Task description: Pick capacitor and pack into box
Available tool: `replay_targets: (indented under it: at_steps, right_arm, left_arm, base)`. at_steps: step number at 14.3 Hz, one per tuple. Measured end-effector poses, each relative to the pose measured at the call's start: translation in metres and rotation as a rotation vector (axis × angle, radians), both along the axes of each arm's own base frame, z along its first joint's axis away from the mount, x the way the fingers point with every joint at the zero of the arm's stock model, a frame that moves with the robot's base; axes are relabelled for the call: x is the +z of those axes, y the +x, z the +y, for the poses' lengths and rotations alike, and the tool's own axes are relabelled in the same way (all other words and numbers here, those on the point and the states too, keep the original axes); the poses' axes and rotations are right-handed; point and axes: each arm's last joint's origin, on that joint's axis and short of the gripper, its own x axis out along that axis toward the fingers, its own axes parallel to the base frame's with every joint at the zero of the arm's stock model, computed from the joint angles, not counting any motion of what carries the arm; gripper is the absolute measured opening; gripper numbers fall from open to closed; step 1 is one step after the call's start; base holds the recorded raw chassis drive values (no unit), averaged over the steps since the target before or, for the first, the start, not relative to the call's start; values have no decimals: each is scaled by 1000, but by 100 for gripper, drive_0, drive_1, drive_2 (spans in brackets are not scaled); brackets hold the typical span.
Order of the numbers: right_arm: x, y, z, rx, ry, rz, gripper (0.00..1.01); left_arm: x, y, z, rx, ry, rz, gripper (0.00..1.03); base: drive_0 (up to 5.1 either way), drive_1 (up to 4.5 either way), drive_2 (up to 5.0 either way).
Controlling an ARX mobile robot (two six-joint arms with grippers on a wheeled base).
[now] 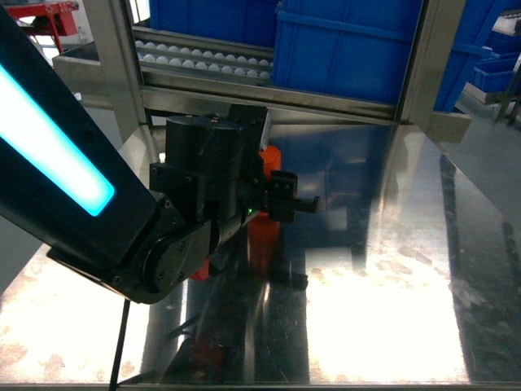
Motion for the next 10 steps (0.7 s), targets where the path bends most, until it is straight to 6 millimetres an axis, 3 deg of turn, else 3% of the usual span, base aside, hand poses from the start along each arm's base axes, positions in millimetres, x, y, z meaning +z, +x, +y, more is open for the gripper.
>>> replay_targets:
  at_steps: [1, 3, 4, 5, 6, 8, 10]
  right_arm:
    - [0, 0, 0, 0, 0, 0, 98]
    - [0, 0, 0, 0, 0, 0, 98]
    - [0, 0, 0, 0, 0, 0, 98]
    - [0, 0, 0, 0, 0, 0, 98]
    - [0, 0, 0, 0, 0, 0, 98]
    - [0, 0, 0, 0, 0, 0, 98]
    - [0, 0, 0, 0, 0, 0, 98]
  left_arm:
    - [17, -7, 8, 21, -13, -33, 45]
    - [73, -26, 32, 81, -59, -131, 45]
    - [106, -49, 52, 136, -80, -217, 45]
    - [125, -74, 71, 207, -88, -265, 45]
    - [133, -100, 84, 246, -85, -293, 45]
    - [137, -169, 115, 272, -46, -249, 45]
    - [137, -219, 138, 302, -28, -203, 45]
  base:
    - [0, 0, 0]
    - [0, 0, 0]
    - [0, 0, 0]
    - [0, 0, 0]
    - [0, 0, 0]
    - [0, 0, 0]
    - [0, 0, 0]
